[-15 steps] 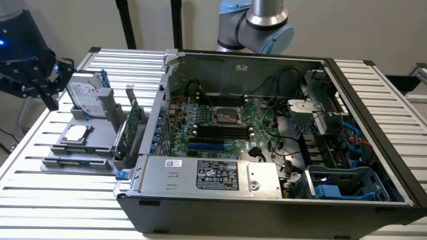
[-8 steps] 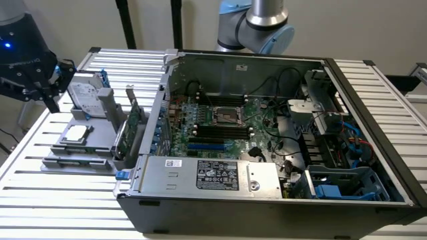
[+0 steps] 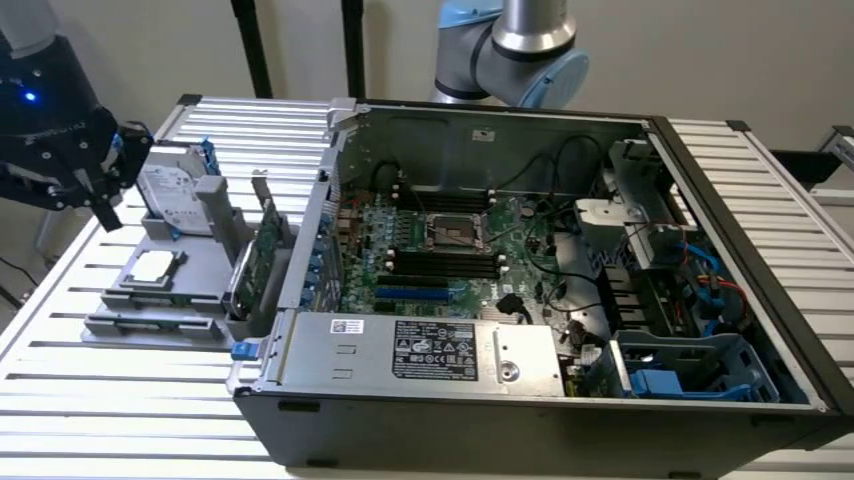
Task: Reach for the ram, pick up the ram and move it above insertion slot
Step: 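Pick up the ram and move it above insertion slot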
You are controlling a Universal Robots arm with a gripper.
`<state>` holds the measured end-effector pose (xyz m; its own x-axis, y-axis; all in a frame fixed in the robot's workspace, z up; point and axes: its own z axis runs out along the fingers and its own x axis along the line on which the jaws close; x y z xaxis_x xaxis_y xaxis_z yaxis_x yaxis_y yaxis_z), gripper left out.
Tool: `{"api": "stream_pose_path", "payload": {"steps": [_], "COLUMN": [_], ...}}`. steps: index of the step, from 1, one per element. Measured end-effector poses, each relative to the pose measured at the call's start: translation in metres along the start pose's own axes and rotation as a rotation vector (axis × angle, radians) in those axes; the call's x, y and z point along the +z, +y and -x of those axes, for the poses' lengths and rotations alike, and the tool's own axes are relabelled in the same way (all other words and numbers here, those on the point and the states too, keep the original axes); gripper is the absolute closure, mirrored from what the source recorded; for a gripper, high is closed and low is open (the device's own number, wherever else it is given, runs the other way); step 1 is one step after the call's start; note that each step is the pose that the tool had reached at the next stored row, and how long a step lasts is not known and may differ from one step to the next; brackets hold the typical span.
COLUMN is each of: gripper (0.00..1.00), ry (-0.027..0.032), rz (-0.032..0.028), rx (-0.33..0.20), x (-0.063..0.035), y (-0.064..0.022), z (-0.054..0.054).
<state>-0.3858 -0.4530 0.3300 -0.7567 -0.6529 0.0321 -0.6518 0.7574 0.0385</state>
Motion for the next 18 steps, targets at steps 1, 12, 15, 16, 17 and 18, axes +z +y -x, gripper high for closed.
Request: {"api": "stream_pose_path", "payload": {"steps": [1,12,15,16,17,18], "gripper": [0.89,0.89,0.89,0.89,0.89,0.89], "ry": [0.0007,0.0083,0.0104,0.0111,0.0118,0.0125], "rz": [-0.0006,-0.0070,-0.0087,-0.0093,-0.0099,-0.0105], "rx": [-0.018,-0.218,-0.271,-0.289,-0.308,-0.327], "x": [0.0007,0.0088,0.0110,0.0117,0.0125,0.0132], "y": [0.0000,-0.0004,-0.0004,-0.0005,-0.0005,-0.0005], "z": [0.000,0.000,0.000,0.000,0.000,0.000]}}
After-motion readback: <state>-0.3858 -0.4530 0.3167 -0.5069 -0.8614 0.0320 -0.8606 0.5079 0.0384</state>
